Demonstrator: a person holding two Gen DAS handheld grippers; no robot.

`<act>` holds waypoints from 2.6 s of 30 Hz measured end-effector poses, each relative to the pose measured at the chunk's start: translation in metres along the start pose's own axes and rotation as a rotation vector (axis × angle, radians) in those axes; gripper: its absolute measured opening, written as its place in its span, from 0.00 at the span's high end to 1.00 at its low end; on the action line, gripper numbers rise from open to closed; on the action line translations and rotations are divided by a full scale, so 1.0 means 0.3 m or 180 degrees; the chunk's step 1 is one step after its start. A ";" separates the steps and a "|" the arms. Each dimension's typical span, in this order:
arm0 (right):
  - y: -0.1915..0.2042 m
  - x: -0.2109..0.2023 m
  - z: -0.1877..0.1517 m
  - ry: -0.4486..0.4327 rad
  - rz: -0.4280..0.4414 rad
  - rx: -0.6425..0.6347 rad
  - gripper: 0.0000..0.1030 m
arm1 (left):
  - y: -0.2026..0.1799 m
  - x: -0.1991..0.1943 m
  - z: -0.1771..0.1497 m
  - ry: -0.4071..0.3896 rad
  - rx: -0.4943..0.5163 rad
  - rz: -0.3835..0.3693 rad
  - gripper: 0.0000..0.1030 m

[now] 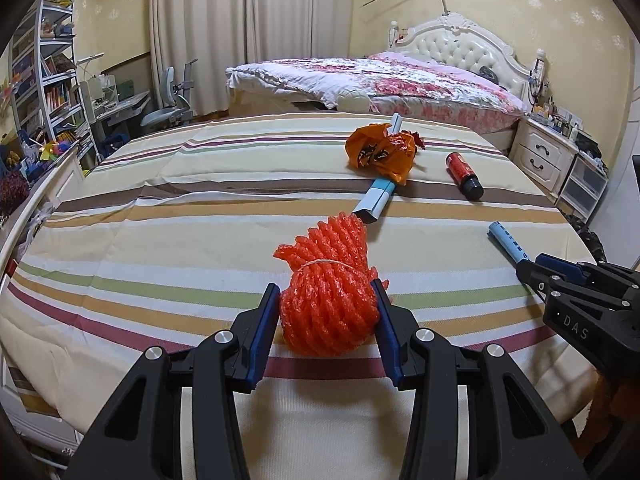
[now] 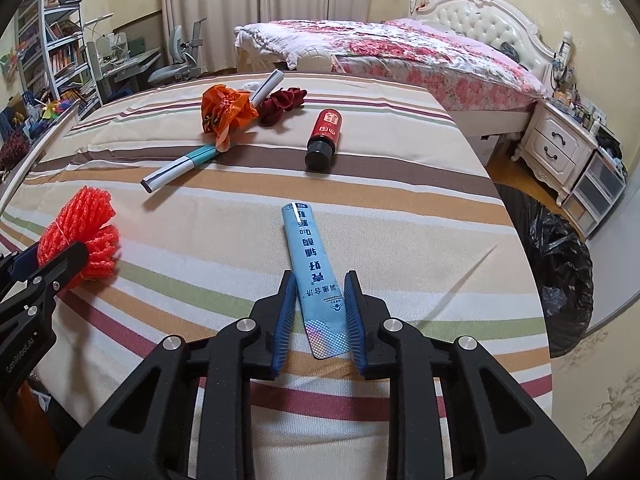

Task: Collect trash
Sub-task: 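Grasp the blue tube with the right tool while the left tool holds the mesh net, then carry the mesh net and blue tube over the black bin and open both tools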

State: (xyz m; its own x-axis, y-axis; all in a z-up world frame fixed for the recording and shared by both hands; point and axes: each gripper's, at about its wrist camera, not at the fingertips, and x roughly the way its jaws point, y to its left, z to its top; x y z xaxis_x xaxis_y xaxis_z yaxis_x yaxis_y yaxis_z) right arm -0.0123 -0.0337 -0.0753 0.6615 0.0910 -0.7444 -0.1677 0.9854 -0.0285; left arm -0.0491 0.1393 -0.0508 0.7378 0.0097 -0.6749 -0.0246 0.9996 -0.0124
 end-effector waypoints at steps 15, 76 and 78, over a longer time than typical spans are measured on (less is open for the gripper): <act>-0.006 -0.020 -0.021 -0.0114 0.0013 0.0065 0.79 | 0.000 -0.017 -0.017 -0.0098 0.0030 0.0009 0.57; -0.868 0.006 0.049 -0.0591 -0.1092 0.1599 0.79 | -0.940 0.285 0.323 -0.0337 0.1162 -0.1190 0.59; -0.881 0.017 0.050 -0.0578 -0.1085 0.1625 0.78 | -0.952 0.294 0.324 -0.0293 0.1178 -0.1222 0.58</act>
State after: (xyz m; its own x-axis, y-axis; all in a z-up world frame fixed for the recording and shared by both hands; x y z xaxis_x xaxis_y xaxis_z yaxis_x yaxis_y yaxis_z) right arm 0.0464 -0.2916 -0.0616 0.7372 -0.2608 -0.6234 0.4135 0.9037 0.1110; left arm 0.0887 -0.1428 -0.0350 0.7035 -0.3724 -0.6053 0.4855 0.8739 0.0266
